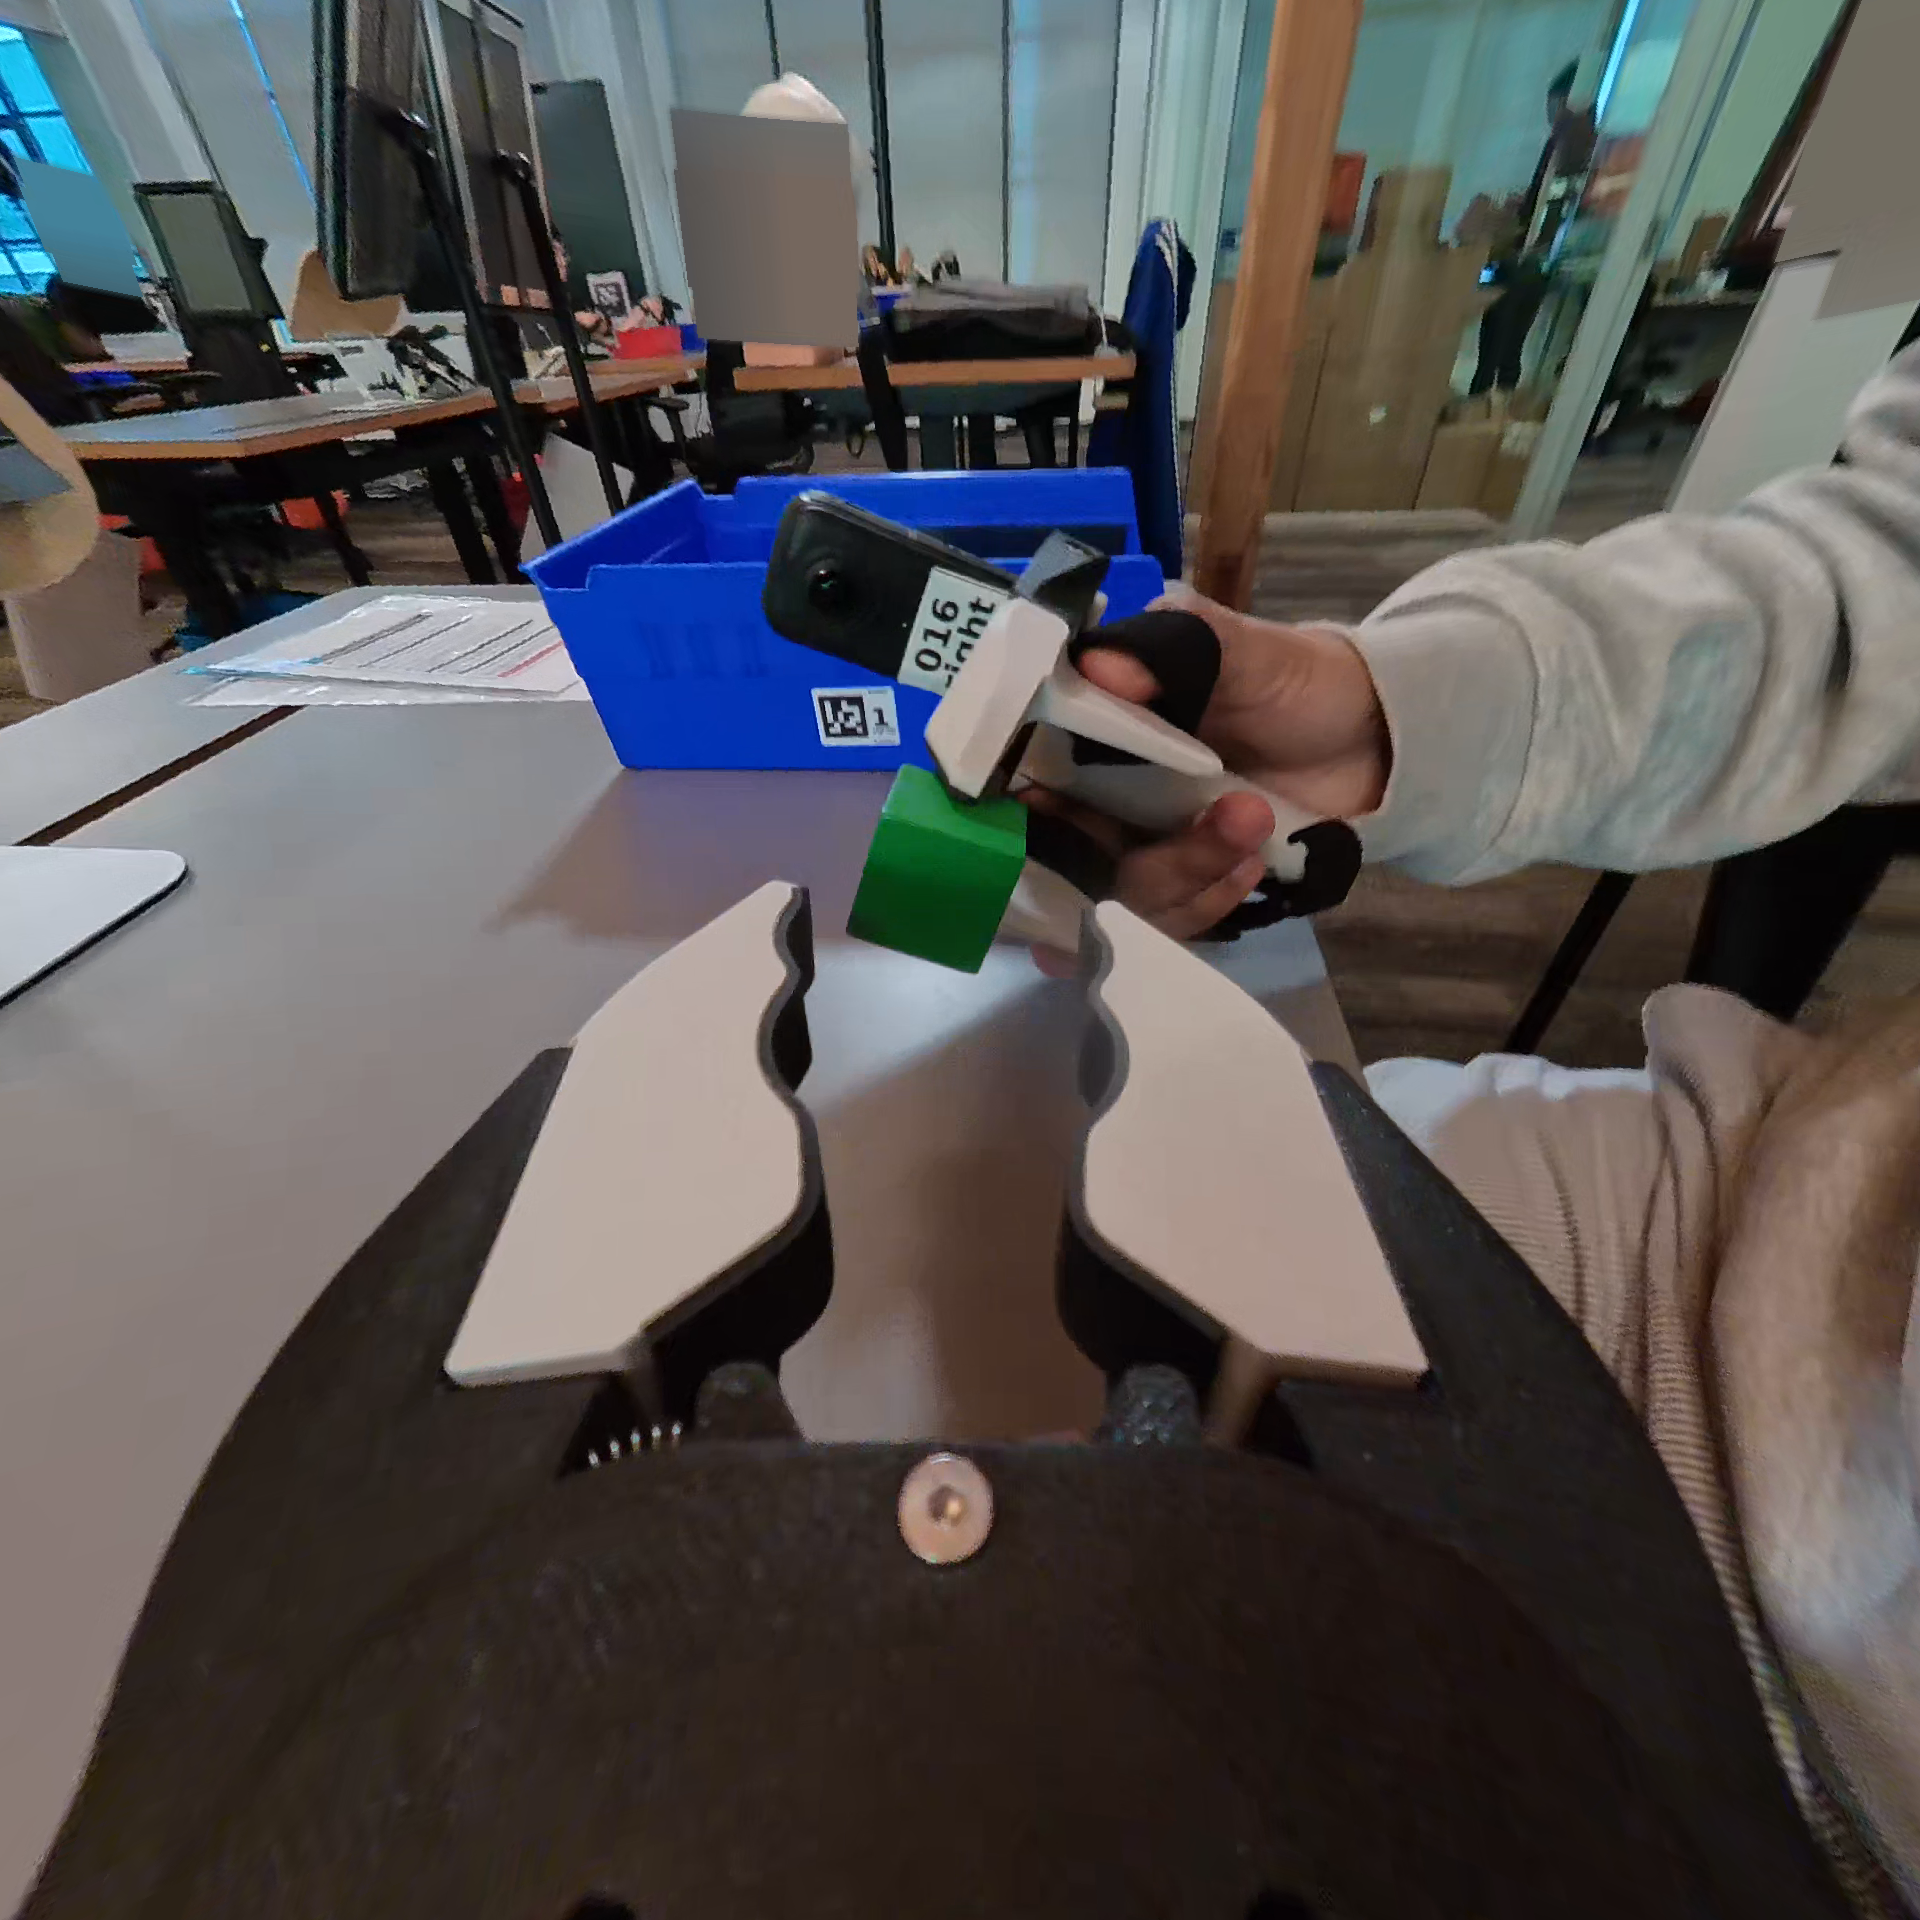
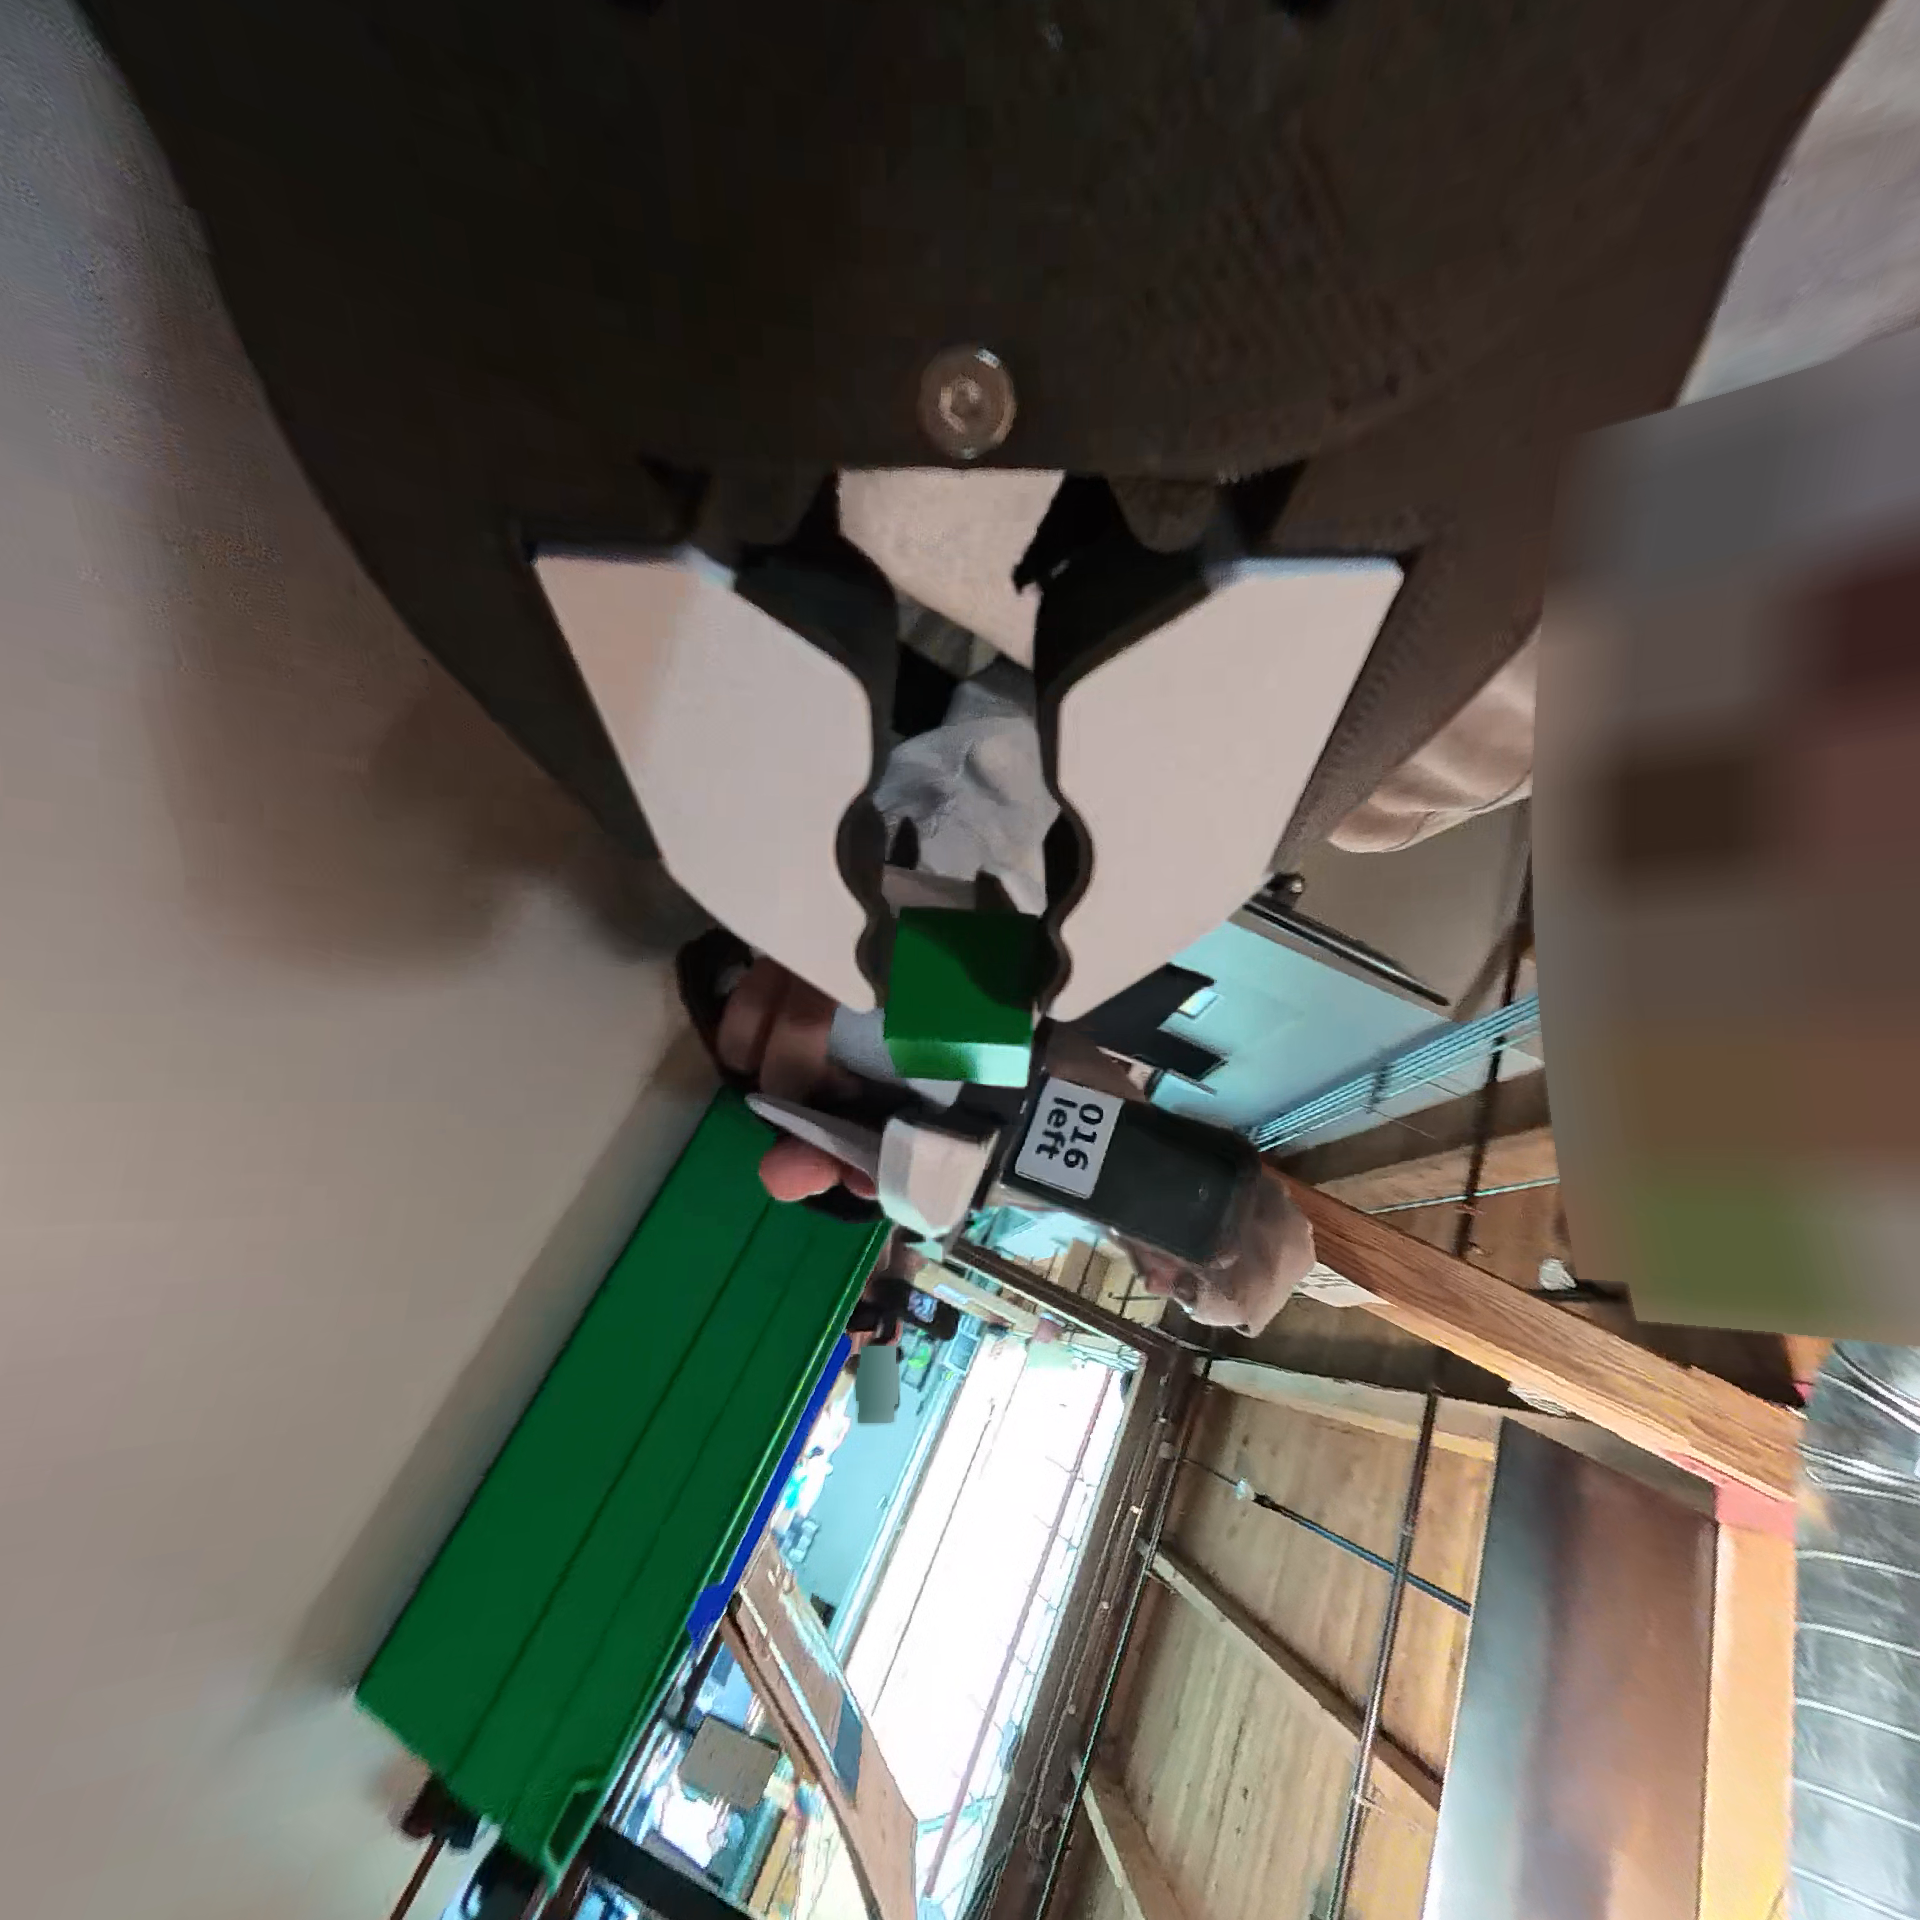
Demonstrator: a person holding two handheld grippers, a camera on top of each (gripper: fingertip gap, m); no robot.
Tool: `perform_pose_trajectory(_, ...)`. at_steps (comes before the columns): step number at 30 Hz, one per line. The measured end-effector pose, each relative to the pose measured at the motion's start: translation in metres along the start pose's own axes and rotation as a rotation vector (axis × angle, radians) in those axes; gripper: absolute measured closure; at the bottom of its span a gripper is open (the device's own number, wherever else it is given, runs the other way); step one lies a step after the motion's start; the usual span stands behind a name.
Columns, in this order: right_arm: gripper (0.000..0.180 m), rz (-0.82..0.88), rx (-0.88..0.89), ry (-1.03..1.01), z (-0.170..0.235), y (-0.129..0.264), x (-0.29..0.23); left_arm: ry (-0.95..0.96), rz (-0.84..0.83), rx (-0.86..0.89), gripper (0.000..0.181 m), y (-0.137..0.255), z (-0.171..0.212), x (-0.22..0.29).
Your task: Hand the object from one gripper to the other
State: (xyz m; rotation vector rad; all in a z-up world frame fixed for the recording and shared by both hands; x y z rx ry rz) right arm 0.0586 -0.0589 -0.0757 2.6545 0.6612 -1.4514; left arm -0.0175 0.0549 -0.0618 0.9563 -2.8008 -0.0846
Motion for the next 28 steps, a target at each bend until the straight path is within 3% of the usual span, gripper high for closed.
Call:
perform_pose_trajectory(6, 0.153, -0.015, -0.048, -0.083, 0.008, -0.004, 0.005, -0.080, -0.017, -0.038, 0.151, -0.002, 0.003, 0.005)
perform_pose_trajectory(9, 0.153, -0.022, -0.040, -0.079, 0.009, -0.004, 0.007, -0.064, -0.014, -0.053, 0.152, -0.002, 0.003, 0.004)
perform_pose_trajectory(14, 0.136, 0.009, 0.039, 0.034, 0.003, 0.000, 0.009, 0.083, 0.024, -0.033, 0.153, -0.001, 0.002, -0.002)
perform_pose_trajectory(18, 0.134, 0.026, 0.074, 0.145, -0.005, 0.005, 0.004, 0.259, 0.079, -0.013, 0.153, 0.002, 0.003, -0.011)
perform_pose_trajectory(22, 0.129, 0.097, 0.057, 0.407, -0.009, 0.005, -0.003, 0.458, 0.159, -0.005, 0.153, 0.002, 0.009, -0.018)
perform_pose_trajectory(28, 0.129, 0.257, -0.148, 1.195, 0.001, -0.003, -0.021, 0.770, 0.340, 0.057, 0.153, 0.004, 0.009, -0.024)
Point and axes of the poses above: each gripper's, where its closed fingertips meet, y back along the fingers, z out of its underside, x = y × z across the jaws, the point moved 7 cm from there along y, back along the fingers, and after that the axes turned 11 degrees about y, right-handed, at the moved point
